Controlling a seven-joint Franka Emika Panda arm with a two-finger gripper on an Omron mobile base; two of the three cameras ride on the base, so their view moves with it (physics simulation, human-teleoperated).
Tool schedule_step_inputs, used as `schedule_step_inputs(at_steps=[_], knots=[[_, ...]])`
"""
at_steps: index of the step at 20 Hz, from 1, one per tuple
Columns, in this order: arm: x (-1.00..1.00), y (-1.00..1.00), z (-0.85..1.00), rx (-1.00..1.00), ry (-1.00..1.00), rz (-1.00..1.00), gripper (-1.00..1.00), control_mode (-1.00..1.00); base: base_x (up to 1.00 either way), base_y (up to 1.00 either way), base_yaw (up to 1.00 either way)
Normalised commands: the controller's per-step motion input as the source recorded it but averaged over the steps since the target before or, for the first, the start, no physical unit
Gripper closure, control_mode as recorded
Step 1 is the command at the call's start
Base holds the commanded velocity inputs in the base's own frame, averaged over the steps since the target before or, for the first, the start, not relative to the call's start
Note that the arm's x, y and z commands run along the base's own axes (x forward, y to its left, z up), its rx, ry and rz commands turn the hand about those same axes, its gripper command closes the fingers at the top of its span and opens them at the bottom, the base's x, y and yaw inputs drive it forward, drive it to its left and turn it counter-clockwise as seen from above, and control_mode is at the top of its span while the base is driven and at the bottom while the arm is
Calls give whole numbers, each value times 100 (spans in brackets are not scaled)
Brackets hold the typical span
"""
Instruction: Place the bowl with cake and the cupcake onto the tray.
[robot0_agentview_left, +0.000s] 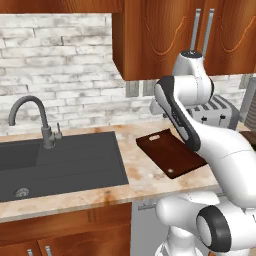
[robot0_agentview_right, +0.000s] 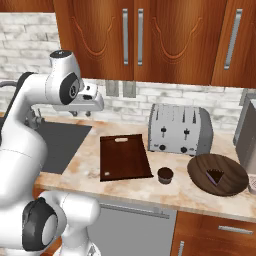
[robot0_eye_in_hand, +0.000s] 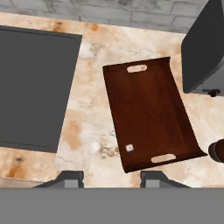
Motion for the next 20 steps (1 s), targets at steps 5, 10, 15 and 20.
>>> schedule_step_inputs(at_steps=[5,10,15,20], knots=[[-22,-3,-1,0,-1,0,-100,-100,0,0,0],[-55,-15,-10,0,-5,1,-100,-100,0,0,0],[-48,-27,-18,0,-2,2,-100,-100,0,0,0],[-32,-43,-18,0,-1,3,-100,-100,0,0,0]])
